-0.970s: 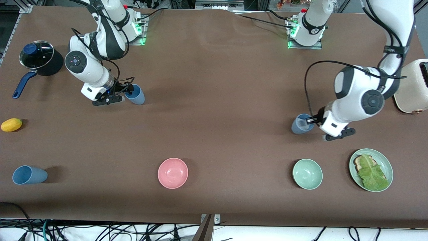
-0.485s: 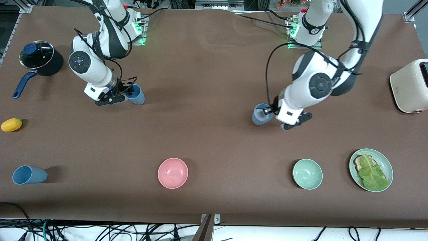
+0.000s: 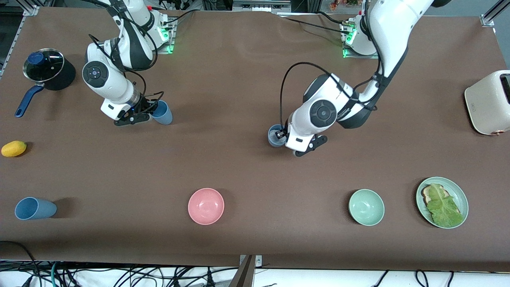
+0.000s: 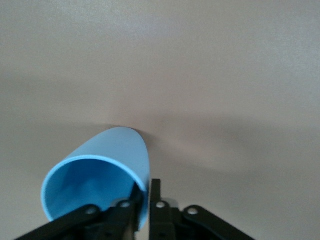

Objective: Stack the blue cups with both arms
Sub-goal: 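Carry the tissue-filled cup to mid-table with the left gripper and release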

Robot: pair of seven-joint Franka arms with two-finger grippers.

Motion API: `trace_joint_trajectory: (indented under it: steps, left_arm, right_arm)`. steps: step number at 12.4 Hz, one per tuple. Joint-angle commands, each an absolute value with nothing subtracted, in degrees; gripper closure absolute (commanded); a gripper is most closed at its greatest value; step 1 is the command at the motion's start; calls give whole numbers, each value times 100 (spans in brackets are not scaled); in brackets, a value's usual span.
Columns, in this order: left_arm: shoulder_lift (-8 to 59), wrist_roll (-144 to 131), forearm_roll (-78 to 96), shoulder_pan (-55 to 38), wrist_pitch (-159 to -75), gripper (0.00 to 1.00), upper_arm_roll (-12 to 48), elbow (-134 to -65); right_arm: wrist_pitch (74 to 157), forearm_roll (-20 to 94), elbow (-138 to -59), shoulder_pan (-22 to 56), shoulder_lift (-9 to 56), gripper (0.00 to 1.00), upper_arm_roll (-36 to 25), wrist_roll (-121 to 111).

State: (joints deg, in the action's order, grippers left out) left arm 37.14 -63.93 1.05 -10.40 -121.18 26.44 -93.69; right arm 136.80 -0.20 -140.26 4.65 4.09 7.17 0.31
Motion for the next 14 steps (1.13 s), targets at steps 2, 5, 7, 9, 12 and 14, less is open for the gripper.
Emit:
trace_joint_trajectory:
  steps: [2,5,7,9,12,14]
  left_arm:
    - [3946,-6548,-97,-1107,-12348,100,2619,-9062]
    - [3946,-6486,-105,-1072,-12349,15,2619,-9062]
    - [3911,-6504,-105,-1064,-12314,0,2619,-9062]
    - [3850,-6478,-114,-1028,-12261,0,2610,-9062]
    - [3815,-6085,-325,-757,-11343,0,2628,-8519]
    - [3814,-5269,-334,-267,-10559,0,2628,-8184]
  right_arm:
    - [13720,18,-14080,448,343,100,756,105]
    - [13466,18,-13879,448,220,100,756,71]
    - [12713,18,-13249,439,228,100,738,53]
    - [11852,18,-12423,448,368,100,747,79]
    - [10699,44,-11017,667,851,100,756,437]
    - [10180,44,-10234,1000,1203,100,756,947]
